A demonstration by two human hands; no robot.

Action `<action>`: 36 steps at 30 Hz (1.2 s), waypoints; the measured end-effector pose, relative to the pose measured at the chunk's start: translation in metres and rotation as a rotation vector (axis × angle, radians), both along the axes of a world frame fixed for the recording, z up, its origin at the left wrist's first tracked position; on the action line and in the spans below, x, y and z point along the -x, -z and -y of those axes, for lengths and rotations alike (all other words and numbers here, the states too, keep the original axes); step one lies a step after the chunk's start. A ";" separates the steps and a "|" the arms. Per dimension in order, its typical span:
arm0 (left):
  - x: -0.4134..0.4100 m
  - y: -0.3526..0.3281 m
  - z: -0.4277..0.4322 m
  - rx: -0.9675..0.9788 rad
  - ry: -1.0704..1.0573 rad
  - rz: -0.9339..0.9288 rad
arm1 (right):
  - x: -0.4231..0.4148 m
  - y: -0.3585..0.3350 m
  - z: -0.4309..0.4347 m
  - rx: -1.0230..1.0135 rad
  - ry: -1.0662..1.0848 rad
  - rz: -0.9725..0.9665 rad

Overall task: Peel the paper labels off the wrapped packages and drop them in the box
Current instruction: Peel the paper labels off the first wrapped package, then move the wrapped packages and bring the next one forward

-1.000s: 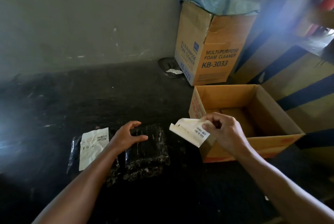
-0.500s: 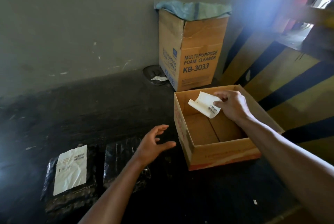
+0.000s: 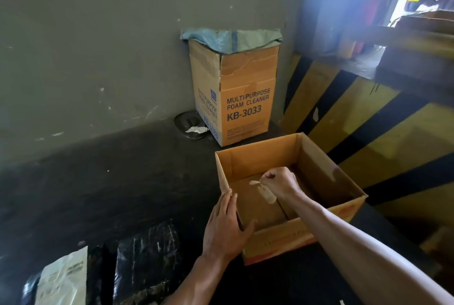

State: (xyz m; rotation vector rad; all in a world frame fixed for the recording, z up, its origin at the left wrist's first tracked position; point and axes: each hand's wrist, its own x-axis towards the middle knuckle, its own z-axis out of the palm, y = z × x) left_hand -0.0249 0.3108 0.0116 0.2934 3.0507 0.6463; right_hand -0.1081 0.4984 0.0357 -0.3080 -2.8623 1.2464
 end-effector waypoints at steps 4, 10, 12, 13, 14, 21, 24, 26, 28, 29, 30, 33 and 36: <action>0.001 0.000 0.001 0.003 0.010 0.002 | -0.003 0.006 -0.001 -0.004 0.019 -0.028; 0.001 0.000 0.000 -0.010 0.003 0.048 | -0.006 0.004 0.000 0.035 0.047 -0.028; 0.002 0.001 0.000 -0.017 -0.006 0.041 | -0.009 0.000 0.000 0.069 0.084 -0.024; 0.002 0.002 0.000 -0.022 -0.007 0.037 | -0.010 -0.003 0.000 0.074 0.101 -0.021; 0.001 0.002 0.001 -0.028 -0.005 0.032 | -0.012 -0.005 -0.001 0.073 0.110 -0.017; -0.007 0.004 0.019 -0.140 -0.047 0.007 | -0.032 -0.023 -0.006 0.082 0.132 -0.012; -0.014 -0.001 0.042 -0.191 -0.113 -0.029 | -0.040 -0.029 0.002 0.058 0.111 -0.011; -0.022 -0.004 0.064 -0.229 -0.182 -0.048 | -0.042 -0.034 0.013 0.045 0.084 0.000; -0.030 -0.005 0.091 -0.258 -0.260 -0.048 | -0.041 -0.038 0.029 0.042 0.029 0.002; -0.034 -0.005 0.106 -0.267 -0.299 -0.044 | -0.040 -0.041 0.039 0.039 -0.004 -0.007; -0.039 -0.005 0.121 -0.273 -0.338 -0.038 | -0.039 -0.042 0.050 0.037 -0.036 -0.019; -0.053 -0.002 0.169 -0.295 -0.448 -0.025 | -0.038 -0.046 0.087 0.032 -0.123 -0.062; -0.069 -0.001 0.208 -0.332 -0.567 -0.009 | -0.042 -0.046 0.129 0.036 -0.207 -0.063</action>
